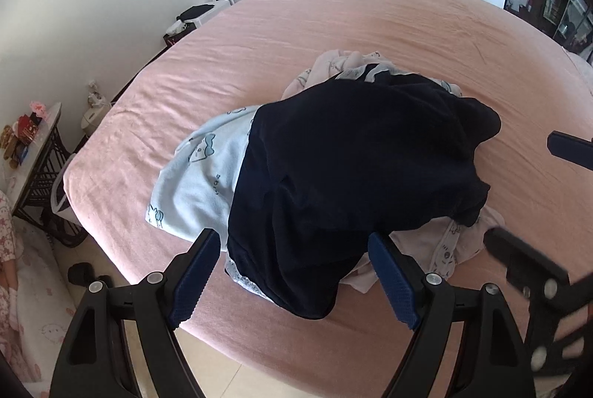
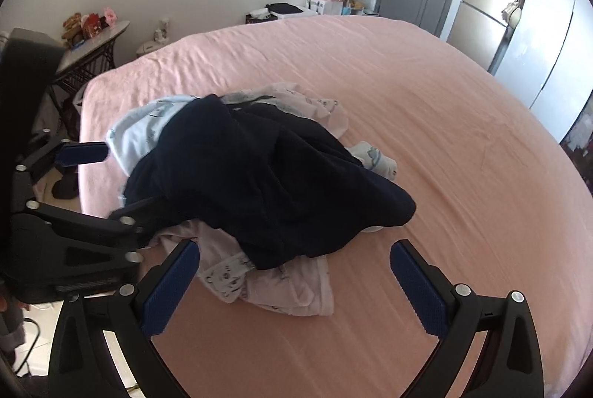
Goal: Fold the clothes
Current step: 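Grasp the navy garment with the left gripper while the right gripper grasps it too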
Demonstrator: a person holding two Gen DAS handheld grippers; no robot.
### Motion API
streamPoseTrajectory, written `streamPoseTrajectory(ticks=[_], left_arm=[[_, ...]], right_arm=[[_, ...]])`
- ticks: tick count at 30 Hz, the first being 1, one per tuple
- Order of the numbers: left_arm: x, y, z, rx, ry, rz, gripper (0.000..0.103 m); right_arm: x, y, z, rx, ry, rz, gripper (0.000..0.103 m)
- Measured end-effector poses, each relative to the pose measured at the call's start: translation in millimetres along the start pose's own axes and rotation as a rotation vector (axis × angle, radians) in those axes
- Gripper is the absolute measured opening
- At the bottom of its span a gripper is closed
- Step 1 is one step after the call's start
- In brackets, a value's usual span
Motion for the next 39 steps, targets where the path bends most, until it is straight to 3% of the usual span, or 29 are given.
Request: streamPoseTrajectory(ticks=[4,7,10,18,19,22,23,25,29,39], left_arm=[[1.0,1.6,5.2,-0.049,-0.013,-0.023,0.082],[0.5,5.3,3.1,-0.041,0.023,-0.032,0.082],[-3.7,10.4,-1.4,-0.057,0.05,-0.025,0.082],[-3.6,26.0,-1.4,-0.05,0.051,-0.06,0.081],[-2.8,25.2,0.2,-0.06,0.035,-0.067,0.076],[0.9,18.0,5.9,-0.081,-0.007,-0.099,0.035],[3.0,15.4,7.6,-0.079,-0.013,-0.111,0.026],[7.0,13.2,7.5,-0.092,-0.009,-0.112,0.02],[13.6,4.3,10.9,-0.145,-0.027,-0.115,0.015],[19.9,-49.2,15.5,-0.187,0.006,-0.199,0.015]], right_arm=[[-0.4,14.6,-13.7,-0.035,0.03,0.018,0.103],[-0.9,26.8,-22.7,-0.069,0.044,0.039,0.103],[-2.5,32.8,-19.7,-0.037,0.032,0.039,0.103],[3.3,33.4,14.0,-0.031,-0.138,-0.016,0.102],[4.6,34.5,17.9,-0.017,-0.144,-0.017,0.102],[8.9,38.9,27.1,-0.033,-0.176,-0.027,0.1],[9.9,40.9,30.2,-0.043,-0.185,-0.027,0.1],[11.4,43.9,36.4,-0.045,-0.19,-0.025,0.1],[14.3,44.4,39.2,-0.044,-0.192,-0.047,0.1],[18.1,46.8,27.7,-0.065,-0.099,-0.089,0.1]])
Point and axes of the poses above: each gripper's, at about its wrist camera, not at the fingertips, and y roughly the way its jaws point, z to its left, x to its top, the point moved 7 cm from there along y, roughly the way its jaws point
